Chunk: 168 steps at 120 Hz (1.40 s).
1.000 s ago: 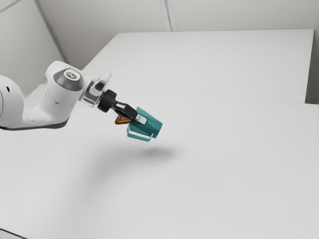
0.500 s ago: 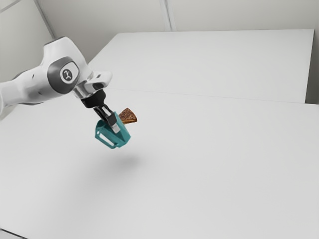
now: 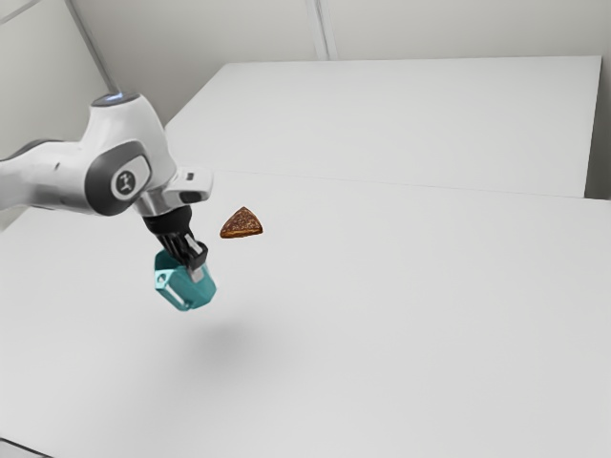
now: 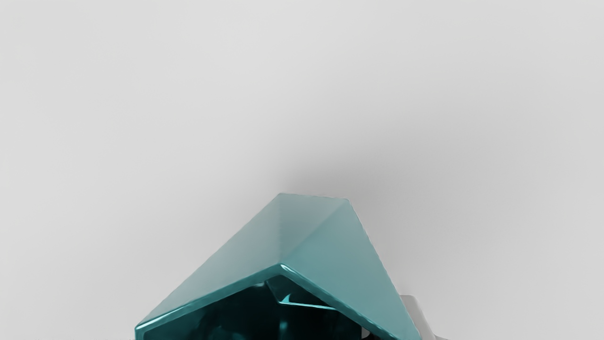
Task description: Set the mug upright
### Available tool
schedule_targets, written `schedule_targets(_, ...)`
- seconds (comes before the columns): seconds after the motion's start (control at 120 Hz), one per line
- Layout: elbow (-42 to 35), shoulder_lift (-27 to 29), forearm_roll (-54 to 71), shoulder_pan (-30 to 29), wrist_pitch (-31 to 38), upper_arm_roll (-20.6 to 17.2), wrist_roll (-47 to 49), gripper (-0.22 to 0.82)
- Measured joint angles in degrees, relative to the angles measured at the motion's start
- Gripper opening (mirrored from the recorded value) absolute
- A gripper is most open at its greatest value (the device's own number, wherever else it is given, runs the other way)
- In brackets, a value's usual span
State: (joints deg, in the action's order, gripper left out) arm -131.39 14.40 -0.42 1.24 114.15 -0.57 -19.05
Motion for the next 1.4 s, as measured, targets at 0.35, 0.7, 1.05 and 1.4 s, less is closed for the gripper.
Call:
schedule_targets(0.35, -5.68, -0.22, 7.58, 0.08, 10.68, -0.17, 8.07, -0.17)
schedule_targets(0.7, -9.85, -0.75, 8.69, 0.08, 16.72, -0.24, 13.27, -0.16)
schedule_targets(1.05, -9.85, -3.98, 8.99, 0.08, 18.7, -0.22, 16.39, -0.16)
schedule_targets(1.4, -9.7, -6.3, 9.87, 0.08, 19.35, -0.22, 18.52, -0.16)
